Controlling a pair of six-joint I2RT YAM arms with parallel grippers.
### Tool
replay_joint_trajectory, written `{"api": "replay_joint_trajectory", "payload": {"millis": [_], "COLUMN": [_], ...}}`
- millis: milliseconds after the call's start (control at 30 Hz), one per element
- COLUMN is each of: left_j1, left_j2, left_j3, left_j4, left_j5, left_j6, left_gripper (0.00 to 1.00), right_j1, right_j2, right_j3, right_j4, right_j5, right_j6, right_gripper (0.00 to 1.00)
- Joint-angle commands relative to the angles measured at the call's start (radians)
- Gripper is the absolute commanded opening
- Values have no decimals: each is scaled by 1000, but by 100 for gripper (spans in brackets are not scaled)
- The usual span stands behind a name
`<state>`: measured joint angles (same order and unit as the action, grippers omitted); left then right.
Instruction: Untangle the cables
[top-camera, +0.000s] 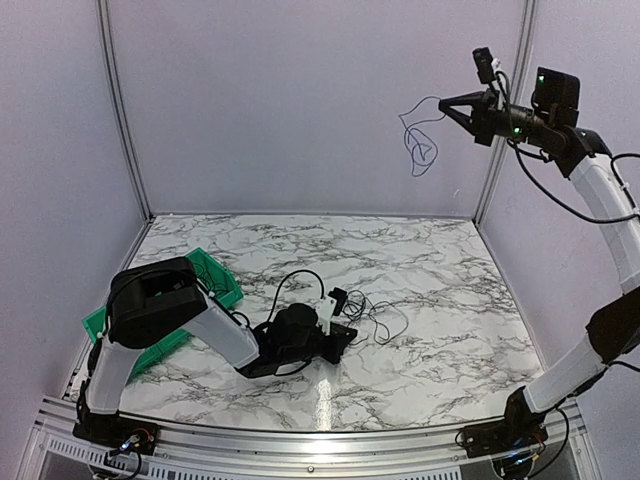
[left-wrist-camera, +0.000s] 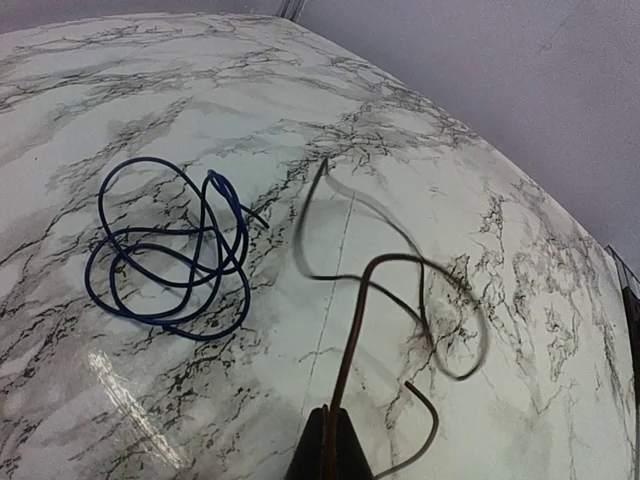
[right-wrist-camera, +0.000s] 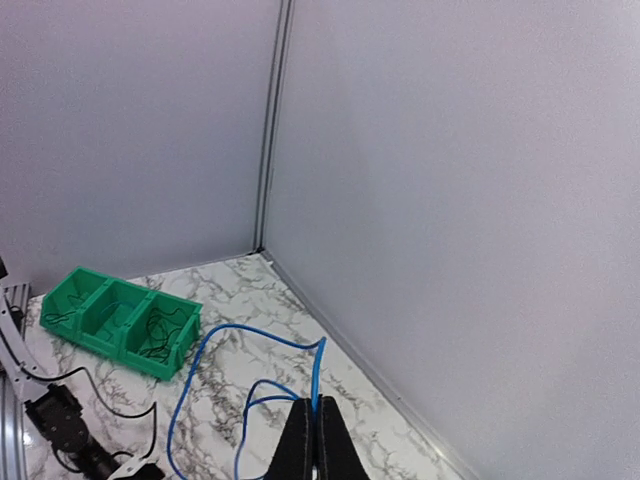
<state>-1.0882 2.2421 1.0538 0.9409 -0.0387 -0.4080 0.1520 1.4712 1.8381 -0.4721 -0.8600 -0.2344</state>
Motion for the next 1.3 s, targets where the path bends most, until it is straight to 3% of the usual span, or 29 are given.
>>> {"api": "replay_joint_trajectory", "payload": {"millis": [0, 200, 367, 467, 600, 800, 1033, 1267], "left_j1": [-22, -27, -29, -29, -29, -29, -29, -14], "left_j2": [-44, -83, -213, -298, -386, -457, -406, -334], "left_j3": [-42, -68, -108, -124, -115, -25, 173, 255], "left_j4": [-2, -2, -4, -6, -27, -112, -266, -299], "left_j5": [-2, -9, -65, -73, -93, -221, -322, -431], "left_j6": [-15, 4, 62, 93, 110, 96, -2, -78], "left_gripper": [0, 0, 35, 49, 57, 63, 64, 51], "right_j1": [-33, -77, -75, -75, -63, 62, 178, 231], "right_j2": [26, 26, -17, -44, -78, -101, -77, -48], "right_j3": [124, 105, -77, -183, -338, -503, -582, -572], "right_j4": [-4, 35, 83, 97, 119, 81, 96, 104], "right_j5": [194, 176, 73, 58, 27, 74, 109, 71], "right_j6": [-7, 31, 40, 31, 12, -101, -120, -91], "right_gripper": [0, 0, 0, 0, 0, 0, 0, 0]}}
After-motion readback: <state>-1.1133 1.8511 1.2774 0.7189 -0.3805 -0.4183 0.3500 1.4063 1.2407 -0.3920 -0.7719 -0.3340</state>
